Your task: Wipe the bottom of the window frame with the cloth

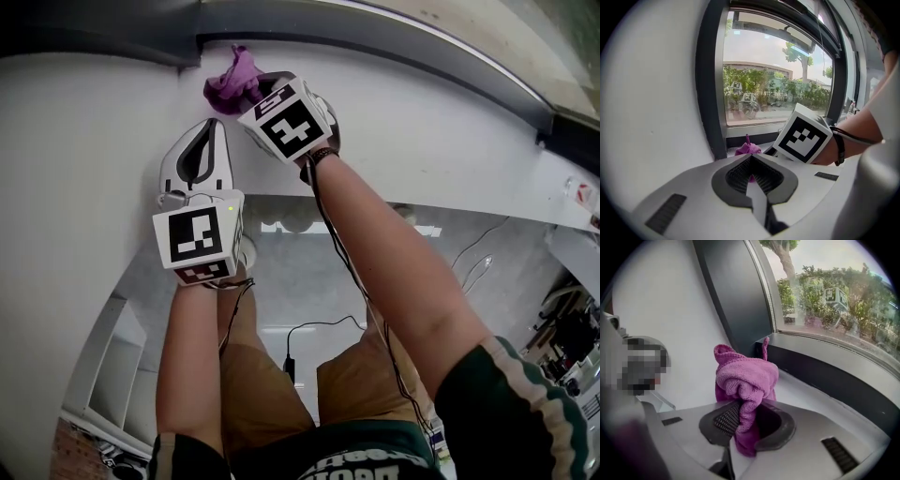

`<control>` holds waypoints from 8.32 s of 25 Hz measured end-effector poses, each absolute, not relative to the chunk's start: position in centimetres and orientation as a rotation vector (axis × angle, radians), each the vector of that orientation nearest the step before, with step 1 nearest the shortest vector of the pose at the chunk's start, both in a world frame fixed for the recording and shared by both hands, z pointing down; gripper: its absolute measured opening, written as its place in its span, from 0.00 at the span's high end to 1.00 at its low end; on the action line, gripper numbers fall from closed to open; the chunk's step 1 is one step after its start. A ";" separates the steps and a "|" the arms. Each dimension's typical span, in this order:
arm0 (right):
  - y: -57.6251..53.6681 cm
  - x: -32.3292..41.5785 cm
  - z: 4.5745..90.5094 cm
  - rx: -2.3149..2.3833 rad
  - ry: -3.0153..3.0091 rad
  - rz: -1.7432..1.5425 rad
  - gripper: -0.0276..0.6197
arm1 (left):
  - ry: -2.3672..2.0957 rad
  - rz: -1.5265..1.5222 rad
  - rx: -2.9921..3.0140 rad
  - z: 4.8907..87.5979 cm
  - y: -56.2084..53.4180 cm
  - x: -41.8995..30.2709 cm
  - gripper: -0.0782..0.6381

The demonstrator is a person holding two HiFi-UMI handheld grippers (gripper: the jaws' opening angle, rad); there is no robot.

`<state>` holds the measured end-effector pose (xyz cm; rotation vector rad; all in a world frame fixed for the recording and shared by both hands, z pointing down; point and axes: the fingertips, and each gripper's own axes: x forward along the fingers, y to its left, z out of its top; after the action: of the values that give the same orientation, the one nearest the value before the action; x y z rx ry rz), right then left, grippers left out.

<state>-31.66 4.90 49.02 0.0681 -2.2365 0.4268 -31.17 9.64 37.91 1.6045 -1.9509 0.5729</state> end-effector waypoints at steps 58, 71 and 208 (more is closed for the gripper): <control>-5.5 -11.0 49.1 0.245 -2.193 0.510 0.83 | -1.692 0.632 1.869 39.1 -2.1 -12.6 0.88; -7.8 -6.5 49.1 0.260 -2.205 0.483 0.83 | -1.694 0.660 1.865 40.0 -4.2 -8.4 0.88; -15.9 37.6 49.4 0.964 -1.997 0.545 0.84 | -1.327 0.656 2.248 42.5 -11.6 24.3 0.88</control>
<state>37.58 -15.91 49.38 0.9638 -1.9965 0.5447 24.26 -11.63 42.53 2.2477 -1.3272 0.6563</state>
